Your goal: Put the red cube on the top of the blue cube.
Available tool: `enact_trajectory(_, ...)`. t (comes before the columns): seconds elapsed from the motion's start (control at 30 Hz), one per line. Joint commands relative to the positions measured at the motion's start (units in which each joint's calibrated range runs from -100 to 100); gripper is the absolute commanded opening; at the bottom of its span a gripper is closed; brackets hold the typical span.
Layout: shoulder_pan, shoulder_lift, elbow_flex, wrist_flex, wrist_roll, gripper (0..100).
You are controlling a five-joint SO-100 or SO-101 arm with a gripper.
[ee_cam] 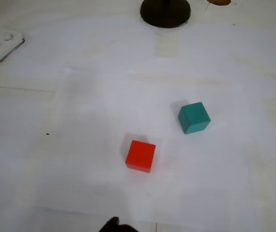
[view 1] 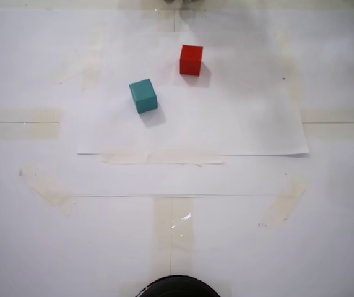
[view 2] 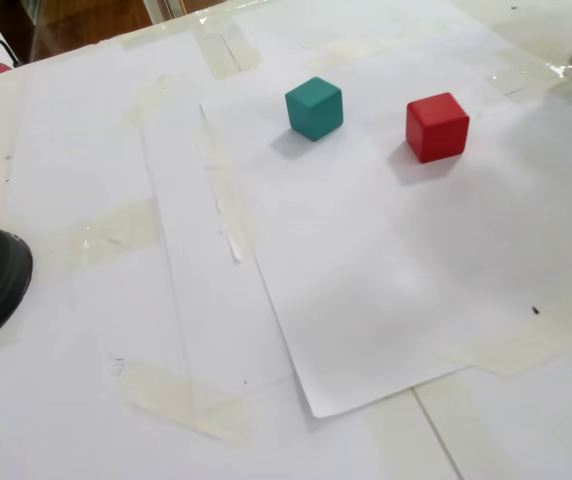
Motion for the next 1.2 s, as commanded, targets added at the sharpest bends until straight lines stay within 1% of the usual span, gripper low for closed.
enact_trajectory(0.0,0.38,11.18,-13.27,2.27,0.49,0)
enact_trajectory(0.23,1.06,27.75,-32.07,6.51,-0.39,0)
enact_trajectory(0.47,0.15,43.54,-43.50,6.02,-1.90,0)
enact_trajectory(0.57,-0.08,48.87,-45.50,5.36,-2.34,0)
enact_trajectory(0.73,-0.53,55.05,-41.33,1.61,-2.74,0)
enact_trajectory(1.03,-0.91,58.22,-24.17,-13.88,-2.49,0)
enact_trajectory(1.17,-0.99,58.57,-20.08,-16.98,-2.49,0)
